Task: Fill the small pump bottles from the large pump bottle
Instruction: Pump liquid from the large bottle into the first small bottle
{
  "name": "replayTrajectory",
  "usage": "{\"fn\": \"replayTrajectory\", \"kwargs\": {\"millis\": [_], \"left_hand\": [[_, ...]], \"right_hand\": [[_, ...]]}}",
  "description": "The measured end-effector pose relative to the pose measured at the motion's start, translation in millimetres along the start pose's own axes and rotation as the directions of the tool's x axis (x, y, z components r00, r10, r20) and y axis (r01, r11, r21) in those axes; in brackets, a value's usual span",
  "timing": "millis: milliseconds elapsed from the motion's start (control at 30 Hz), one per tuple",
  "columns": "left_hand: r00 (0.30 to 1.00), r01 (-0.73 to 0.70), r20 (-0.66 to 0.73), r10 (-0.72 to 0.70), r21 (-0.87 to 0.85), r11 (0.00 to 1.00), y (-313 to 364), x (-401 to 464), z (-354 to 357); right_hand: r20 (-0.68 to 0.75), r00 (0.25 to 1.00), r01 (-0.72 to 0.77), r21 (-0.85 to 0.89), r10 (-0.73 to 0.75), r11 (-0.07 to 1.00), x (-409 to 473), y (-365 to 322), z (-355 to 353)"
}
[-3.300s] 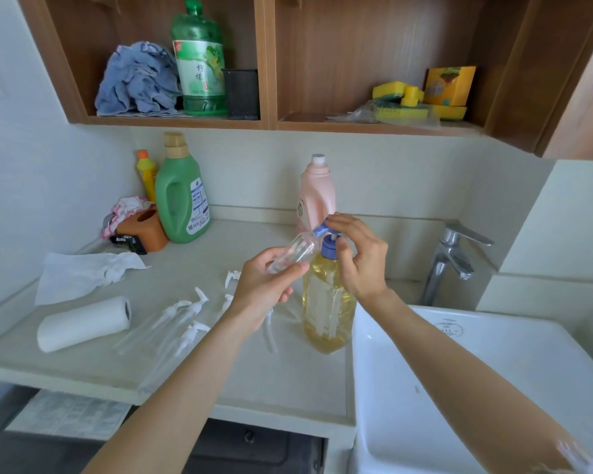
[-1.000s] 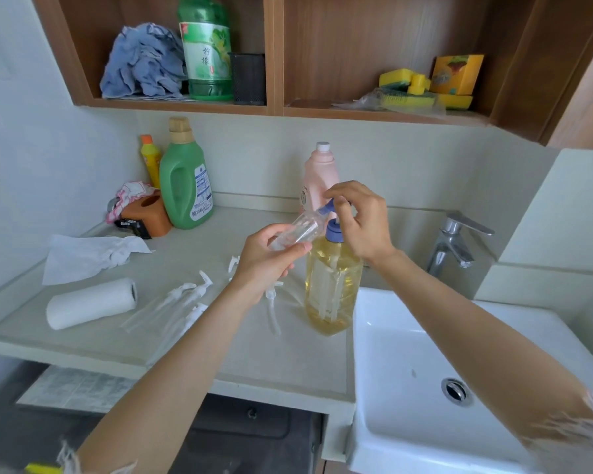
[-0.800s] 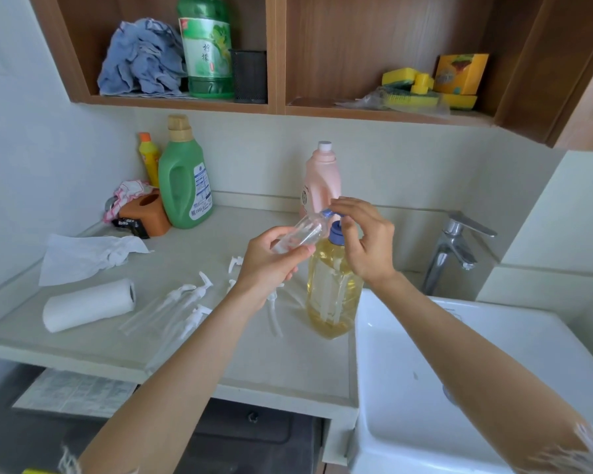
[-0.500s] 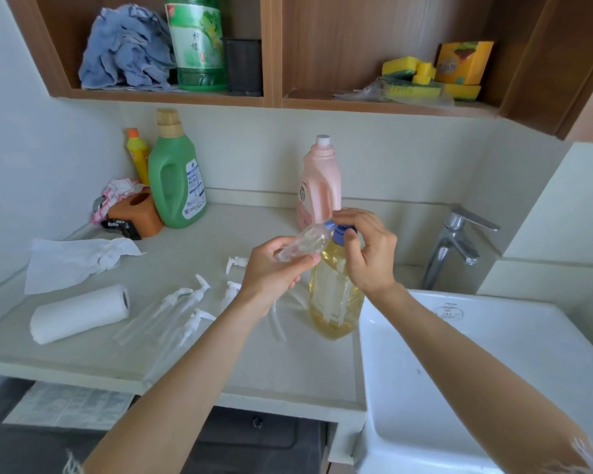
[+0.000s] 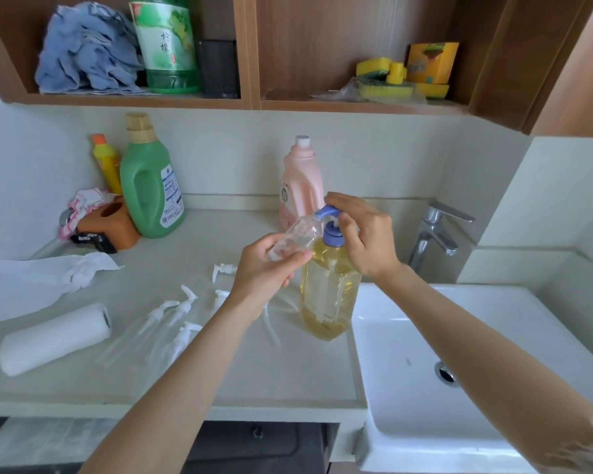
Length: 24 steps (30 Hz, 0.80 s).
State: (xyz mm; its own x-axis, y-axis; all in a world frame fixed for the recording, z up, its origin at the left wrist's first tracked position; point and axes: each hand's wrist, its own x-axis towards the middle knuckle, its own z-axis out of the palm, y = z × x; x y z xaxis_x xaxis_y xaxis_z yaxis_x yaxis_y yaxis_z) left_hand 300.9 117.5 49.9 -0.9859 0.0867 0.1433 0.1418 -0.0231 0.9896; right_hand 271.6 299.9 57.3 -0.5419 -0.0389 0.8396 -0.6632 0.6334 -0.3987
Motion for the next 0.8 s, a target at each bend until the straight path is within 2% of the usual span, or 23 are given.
{"fn": "replayTrajectory", "kwargs": {"millis": [100,233,500,633,800], "left_hand": [[0.999,-0.013,-0.031,0.013,0.004,1.0,-0.4,-1.1,-0.6],[0.998,0.012,-0.058,-0.012,0.007,1.0,-2.0,-0.2,-3.1],[0.999,0.035,-0.031,-0.036,-0.036,0.999,8.5,-0.4,-3.2],[0.999,0.022,-0.027,-0.022,-0.032,0.999,12.3,-0.3,-1.3],[0.999,0.02,-0.035,-0.021,-0.037,0.999,10.2,0.7,-1.6]], "right_hand": [[-0.079,0.997,-0.021,0.029,0.023,0.999,-5.6,-1.7,10.1],[-0.085,0.995,-0.05,0.057,0.055,0.997,-16.5,1.8,17.8],[0.038,0.999,-0.003,-0.044,0.004,0.999,-0.1,-6.0,-1.7],[0.093,0.996,0.001,-0.034,0.002,0.999,15.6,-5.5,-7.5],[0.076,0.997,0.005,-0.002,-0.005,1.0,6.5,0.9,-0.6]]}}
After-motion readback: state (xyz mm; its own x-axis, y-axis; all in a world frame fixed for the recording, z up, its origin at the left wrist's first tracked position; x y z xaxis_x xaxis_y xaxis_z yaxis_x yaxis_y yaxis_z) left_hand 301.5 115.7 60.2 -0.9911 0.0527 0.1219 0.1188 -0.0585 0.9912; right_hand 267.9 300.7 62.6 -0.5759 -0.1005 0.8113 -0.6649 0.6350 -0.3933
